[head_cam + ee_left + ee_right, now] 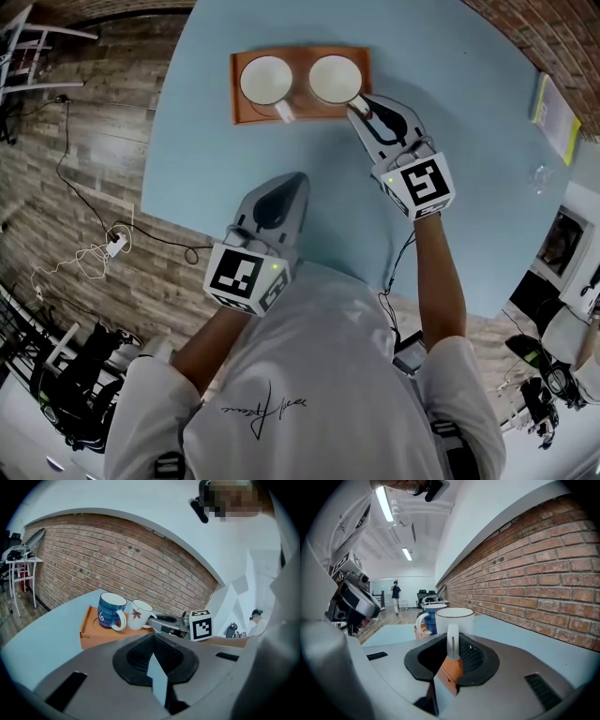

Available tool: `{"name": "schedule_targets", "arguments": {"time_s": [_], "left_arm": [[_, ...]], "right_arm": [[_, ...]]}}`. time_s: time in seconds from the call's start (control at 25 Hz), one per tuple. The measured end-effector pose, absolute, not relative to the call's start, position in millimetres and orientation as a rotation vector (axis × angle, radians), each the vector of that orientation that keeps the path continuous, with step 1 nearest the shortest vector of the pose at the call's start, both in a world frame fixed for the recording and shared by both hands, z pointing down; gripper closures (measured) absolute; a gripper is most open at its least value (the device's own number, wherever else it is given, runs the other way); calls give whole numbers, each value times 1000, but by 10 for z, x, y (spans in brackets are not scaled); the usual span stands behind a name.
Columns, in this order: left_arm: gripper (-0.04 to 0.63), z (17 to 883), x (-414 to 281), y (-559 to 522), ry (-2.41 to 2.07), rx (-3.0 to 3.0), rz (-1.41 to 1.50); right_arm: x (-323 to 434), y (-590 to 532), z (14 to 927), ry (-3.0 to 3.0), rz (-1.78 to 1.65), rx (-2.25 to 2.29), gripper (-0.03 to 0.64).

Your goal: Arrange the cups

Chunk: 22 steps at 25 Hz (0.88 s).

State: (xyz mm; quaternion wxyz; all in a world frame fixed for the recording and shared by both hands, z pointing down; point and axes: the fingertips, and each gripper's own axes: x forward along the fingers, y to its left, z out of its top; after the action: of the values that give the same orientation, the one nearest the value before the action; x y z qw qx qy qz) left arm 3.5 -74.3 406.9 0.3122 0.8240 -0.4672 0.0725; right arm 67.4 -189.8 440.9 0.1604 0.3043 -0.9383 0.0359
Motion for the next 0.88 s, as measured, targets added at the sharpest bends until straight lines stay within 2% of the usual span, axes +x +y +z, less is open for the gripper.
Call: {"name": "schedule_targets", "arguments": {"time_s": [0.88], "left_arm": [[586, 4017, -13, -744, -1251, 2176, 154]], "right_arm": [[669, -1815, 4378, -2616, 140, 1037, 551]]}}
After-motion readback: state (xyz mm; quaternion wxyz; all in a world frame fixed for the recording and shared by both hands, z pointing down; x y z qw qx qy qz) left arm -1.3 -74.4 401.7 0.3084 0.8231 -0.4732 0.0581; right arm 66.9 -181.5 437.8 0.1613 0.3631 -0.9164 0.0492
